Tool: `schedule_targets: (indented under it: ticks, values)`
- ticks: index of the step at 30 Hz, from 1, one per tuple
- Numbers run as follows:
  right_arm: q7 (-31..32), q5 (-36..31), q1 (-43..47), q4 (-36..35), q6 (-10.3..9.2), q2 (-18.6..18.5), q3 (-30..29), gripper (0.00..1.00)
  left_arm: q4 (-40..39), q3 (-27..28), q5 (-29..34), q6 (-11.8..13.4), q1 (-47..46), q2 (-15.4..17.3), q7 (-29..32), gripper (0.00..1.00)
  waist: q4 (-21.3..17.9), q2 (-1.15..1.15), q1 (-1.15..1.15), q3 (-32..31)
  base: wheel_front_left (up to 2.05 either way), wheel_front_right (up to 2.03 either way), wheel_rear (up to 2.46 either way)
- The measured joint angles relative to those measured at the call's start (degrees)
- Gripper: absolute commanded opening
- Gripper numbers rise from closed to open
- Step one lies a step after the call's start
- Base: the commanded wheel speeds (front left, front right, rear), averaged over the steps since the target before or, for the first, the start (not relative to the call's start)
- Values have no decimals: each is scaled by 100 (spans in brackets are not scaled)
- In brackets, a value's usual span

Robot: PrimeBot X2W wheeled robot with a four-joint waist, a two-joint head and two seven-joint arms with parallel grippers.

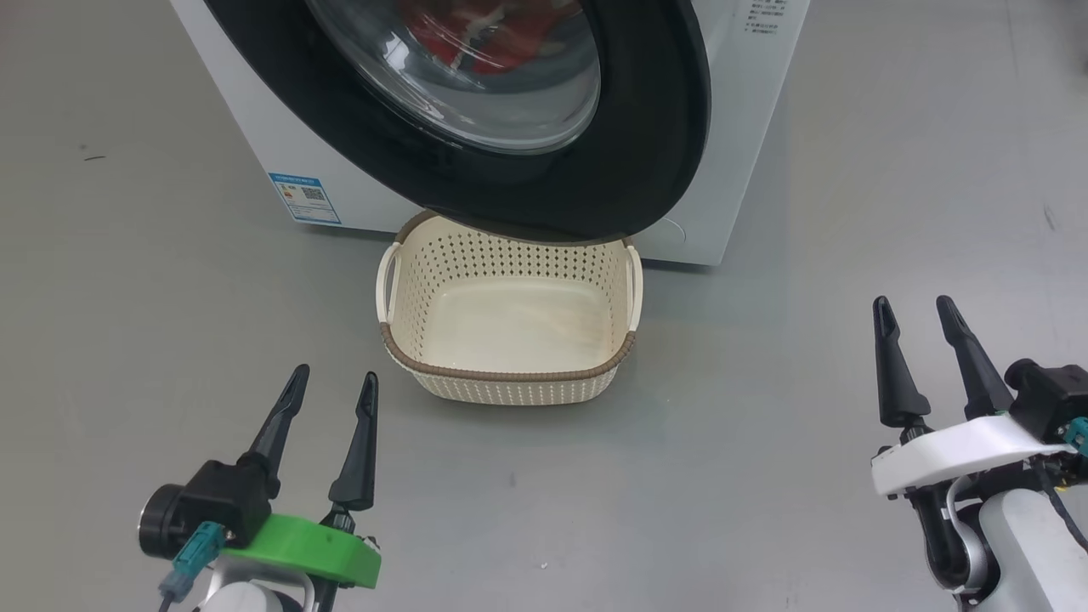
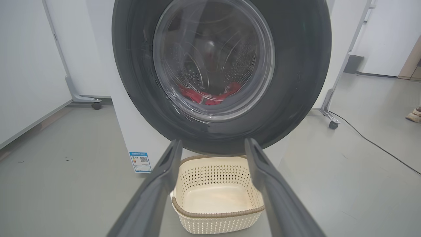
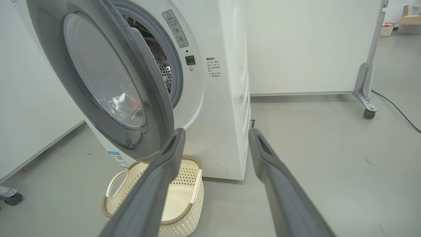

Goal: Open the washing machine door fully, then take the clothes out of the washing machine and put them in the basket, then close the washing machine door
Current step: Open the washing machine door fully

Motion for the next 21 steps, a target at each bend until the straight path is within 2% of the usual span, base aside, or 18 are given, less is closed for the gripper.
schedule_targets:
  ticks: [4, 5, 6, 7, 14, 21]
  values:
    - [1, -48, -152, -24, 42, -94, -3, 100, -2, -64, -1, -1, -12, 0, 0, 100, 52, 0, 0, 106, 0, 0, 0]
    - [3, -60, -185, -30, 47, -126, -2, 69, -4, -86, -1, -1, -15, 0, 0, 100, 67, 0, 0, 136, 0, 0, 0]
    - [4, -60, -230, -32, 49, -154, -7, 9, -5, -108, -1, -1, -20, 0, 0, 100, 82, 0, 0, 166, 0, 0, 0]
    - [16, -59, -278, -47, 54, -175, -20, 0, -8, -133, -2, -1, -28, 0, 0, 100, 98, 0, 0, 198, 0, 0, 0]
    - [287, 221, -771, -129, 186, -252, -126, 0, -27, -243, -11, -1, -139, 0, 0, 100, 216, 0, 0, 436, 0, 0, 0]
    - [824, 1486, -1337, -78, 276, 23, -592, 0, -33, -392, -55, -1, -305, -1, 0, 100, 346, 0, 0, 666, 0, 0, 0]
